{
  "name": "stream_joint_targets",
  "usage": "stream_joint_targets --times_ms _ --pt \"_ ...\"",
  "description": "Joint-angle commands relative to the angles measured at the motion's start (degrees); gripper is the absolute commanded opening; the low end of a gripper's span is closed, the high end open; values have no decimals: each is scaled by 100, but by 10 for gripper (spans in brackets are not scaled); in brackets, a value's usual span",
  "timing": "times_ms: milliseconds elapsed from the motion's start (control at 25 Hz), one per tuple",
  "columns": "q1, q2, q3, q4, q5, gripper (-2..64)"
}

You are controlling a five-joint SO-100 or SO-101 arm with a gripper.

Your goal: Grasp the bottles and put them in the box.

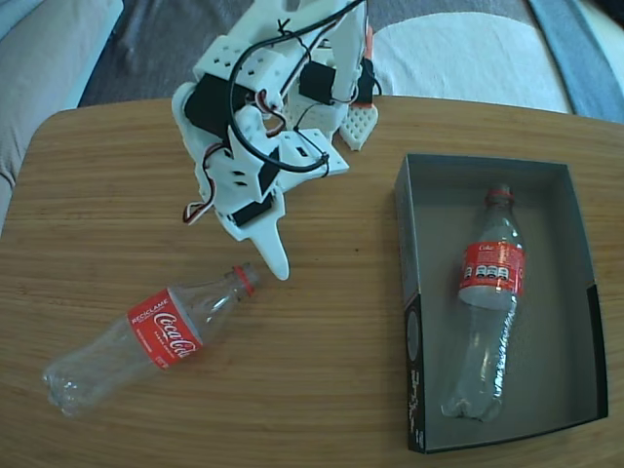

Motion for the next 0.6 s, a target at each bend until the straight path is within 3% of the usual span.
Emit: stream_joint_targets --times_ms 0,560 --pt "149 44 -343 -167 -35 501" --pt "-97 79 -747 -158 -360 500"
